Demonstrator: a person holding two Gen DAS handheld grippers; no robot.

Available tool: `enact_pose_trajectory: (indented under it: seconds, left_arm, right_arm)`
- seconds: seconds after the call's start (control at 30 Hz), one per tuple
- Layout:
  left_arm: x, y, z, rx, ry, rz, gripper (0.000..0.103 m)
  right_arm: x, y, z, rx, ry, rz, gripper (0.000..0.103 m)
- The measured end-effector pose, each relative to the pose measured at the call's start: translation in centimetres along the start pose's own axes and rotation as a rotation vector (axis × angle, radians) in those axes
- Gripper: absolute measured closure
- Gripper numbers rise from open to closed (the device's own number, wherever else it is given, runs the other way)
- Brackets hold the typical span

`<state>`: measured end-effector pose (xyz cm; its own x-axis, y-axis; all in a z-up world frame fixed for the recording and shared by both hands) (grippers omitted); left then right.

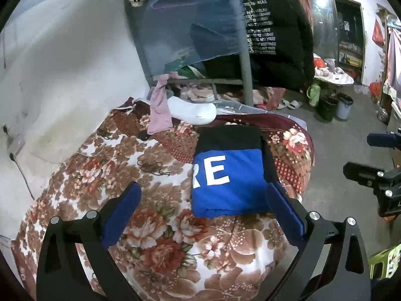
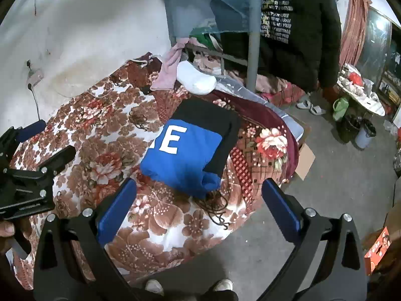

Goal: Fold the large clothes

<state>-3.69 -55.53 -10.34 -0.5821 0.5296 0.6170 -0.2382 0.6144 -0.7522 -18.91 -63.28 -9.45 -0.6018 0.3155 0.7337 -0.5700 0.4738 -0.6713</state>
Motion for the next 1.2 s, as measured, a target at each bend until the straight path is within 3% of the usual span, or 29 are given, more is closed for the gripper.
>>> enact_pose_trajectory:
  seconds: [0.17,0.73,0.93,1.2]
  left_arm:
    - [-0.7,0.0,-0.4,0.040,0.023,-0.010,0.005]
    - [-1.6,-1.1,-2.1,0.039,0.089,0.019,0.005]
    - [-2.0,-1.1,-2.3,0.042,0.133,0.019,0.005]
    - [-2.6,-1.2,-1.9,0.034,0.137,0.008,0.005]
  right_arm:
    - [-0.3,0.5,0.4,-0.025,0.009,-0.014,0.005]
    - [-1.1,-0.5,1.2,-0.104,0.033,-0.003,0.005]
    - [-1.8,-0.9,0.6,-0.083,0.035,-0.017,0.005]
    - [-2.1,-1.2,0.3,-0.066,0.026,-0.031,0.005]
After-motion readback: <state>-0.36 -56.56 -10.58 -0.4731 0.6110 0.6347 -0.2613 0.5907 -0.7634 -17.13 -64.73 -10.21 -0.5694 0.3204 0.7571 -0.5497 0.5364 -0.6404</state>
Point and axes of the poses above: each gripper's, at about its wrist camera, not at the fingertips, and x roughly against the way its jaws point, z to its right, y to its underside, the point moved 2 cm from there along -x, roughly the way its jaws point, and after that the axes turned 1 degree about -y, right-handed, at the moved point
